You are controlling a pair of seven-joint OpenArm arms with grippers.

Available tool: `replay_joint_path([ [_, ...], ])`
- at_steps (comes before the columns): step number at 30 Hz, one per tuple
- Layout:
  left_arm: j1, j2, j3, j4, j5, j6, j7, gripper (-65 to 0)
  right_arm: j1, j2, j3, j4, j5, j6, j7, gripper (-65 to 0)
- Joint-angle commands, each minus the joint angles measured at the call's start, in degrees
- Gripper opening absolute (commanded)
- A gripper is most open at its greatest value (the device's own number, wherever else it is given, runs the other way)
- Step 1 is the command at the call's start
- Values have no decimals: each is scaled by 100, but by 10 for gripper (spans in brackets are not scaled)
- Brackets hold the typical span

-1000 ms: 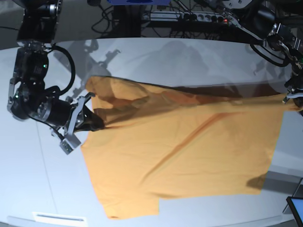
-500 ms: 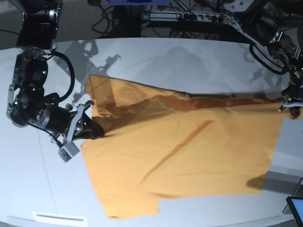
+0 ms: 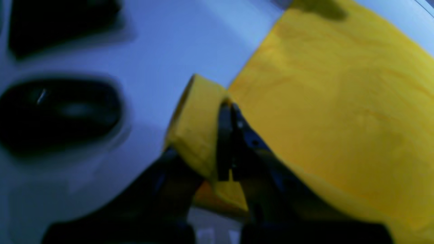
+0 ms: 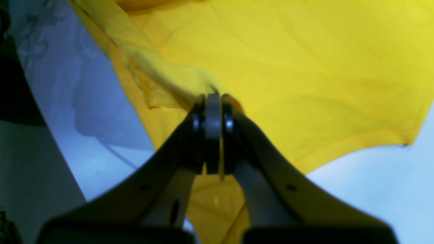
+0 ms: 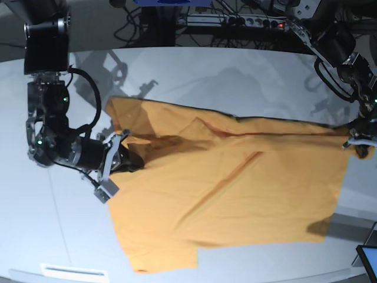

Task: Fold the T-shirt properly
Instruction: 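Drag the held edge across the shirt, folding it over the body, then lower the folded edge onto the shirt and open the left gripper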

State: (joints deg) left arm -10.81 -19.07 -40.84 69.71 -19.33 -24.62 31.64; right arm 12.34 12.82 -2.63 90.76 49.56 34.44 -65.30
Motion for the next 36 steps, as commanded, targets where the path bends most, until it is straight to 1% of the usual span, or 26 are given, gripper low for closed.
replay_joint_path([
  [1, -93, -128, 53, 22, -76, 31, -162, -650, 177, 59, -40, 45, 147, 25, 257, -647],
  [4, -102, -146, 229, -119, -76, 357, -223, -650, 204, 76, -49, -96, 147, 25, 345, -647],
  [6, -198, -146, 370, -215, -76, 427, -241, -650, 283, 103, -49, -210, 147, 25, 345, -647],
  [12, -251, -163, 387, -664, -76, 445, -566, -650, 432, 208, -22, -254, 147, 33, 354, -647],
  [14, -251, -234, 405, -787, -76, 445, -628, -650, 441, 331, 48, -254, 138, 33, 354, -647],
  [16, -251, -251, 405, -875, -76, 445, -663, -650, 450, 375, 57, -263, 138, 33, 363, -647],
  [21, -251, -260, 405, -927, -76, 445, -795, -650, 467, 384, 57, -474, 138, 33, 372, -647],
  [25, -260, -260, 414, -936, -76, 453, -795, -650, 467, 384, 13, -702, 138, 33, 626, -647],
  [30, -357, -260, 422, -936, -76, 453, -795, -650, 458, 384, 4, -790, 138, 42, 670, -647],
  [32, -418, -260, 422, -1024, -76, 453, -795, -650, 458, 384, 4, -790, 138, 42, 670, -647],
  [36, -594, -383, 440, -1402, -67, 453, -795, -650, 458, 384, 4, -790, 138, 42, 670, -647],
])
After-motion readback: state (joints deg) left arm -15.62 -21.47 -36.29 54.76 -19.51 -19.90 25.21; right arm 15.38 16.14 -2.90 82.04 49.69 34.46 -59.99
